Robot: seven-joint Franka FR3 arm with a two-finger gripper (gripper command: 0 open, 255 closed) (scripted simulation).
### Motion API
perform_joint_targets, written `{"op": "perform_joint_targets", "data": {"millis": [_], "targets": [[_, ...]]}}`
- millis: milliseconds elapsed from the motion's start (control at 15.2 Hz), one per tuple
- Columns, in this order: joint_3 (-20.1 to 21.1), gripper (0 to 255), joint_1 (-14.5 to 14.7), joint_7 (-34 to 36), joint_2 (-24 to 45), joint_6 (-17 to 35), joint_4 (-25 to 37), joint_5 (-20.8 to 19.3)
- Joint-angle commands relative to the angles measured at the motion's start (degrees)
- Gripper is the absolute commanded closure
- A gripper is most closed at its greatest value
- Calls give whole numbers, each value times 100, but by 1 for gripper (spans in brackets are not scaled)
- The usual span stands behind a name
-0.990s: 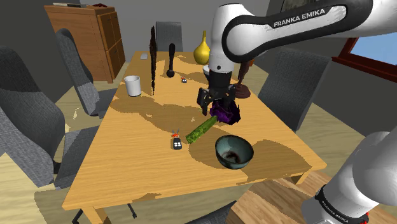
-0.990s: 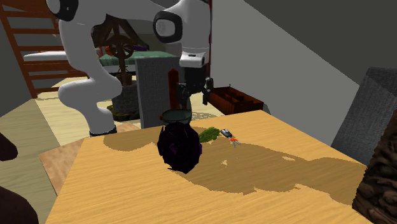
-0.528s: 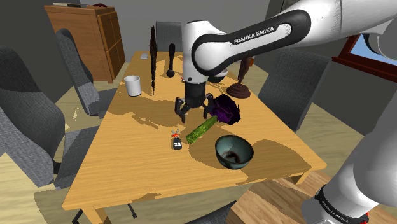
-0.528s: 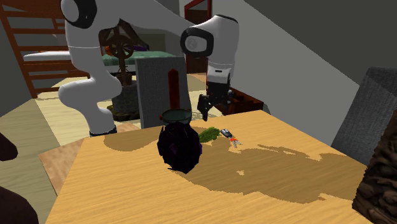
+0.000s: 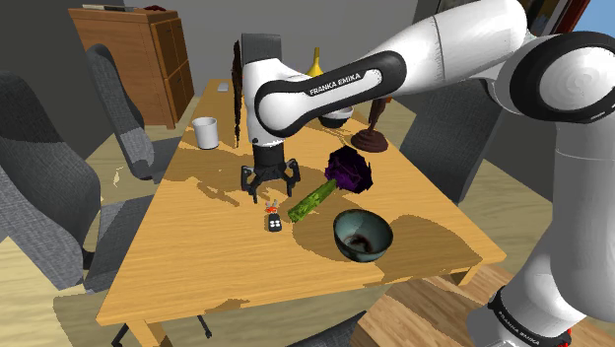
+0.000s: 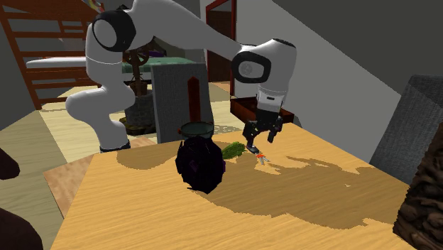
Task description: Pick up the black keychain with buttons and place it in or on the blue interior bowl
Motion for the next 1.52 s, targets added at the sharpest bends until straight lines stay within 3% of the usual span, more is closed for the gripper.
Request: {"op": "perform_joint_targets", "data": {"millis": [0, 330, 858, 924, 1452], "targets": [[-13, 0, 30, 43, 104, 111, -16, -31], [-28, 0, 41, 65, 189, 431, -255, -64], [-28, 0, 41, 65, 190, 429, -253, -64], [-28, 255, 41, 65, 190, 429, -253, -64], [-28, 255, 41, 65, 190, 429, -253, -64]]}}
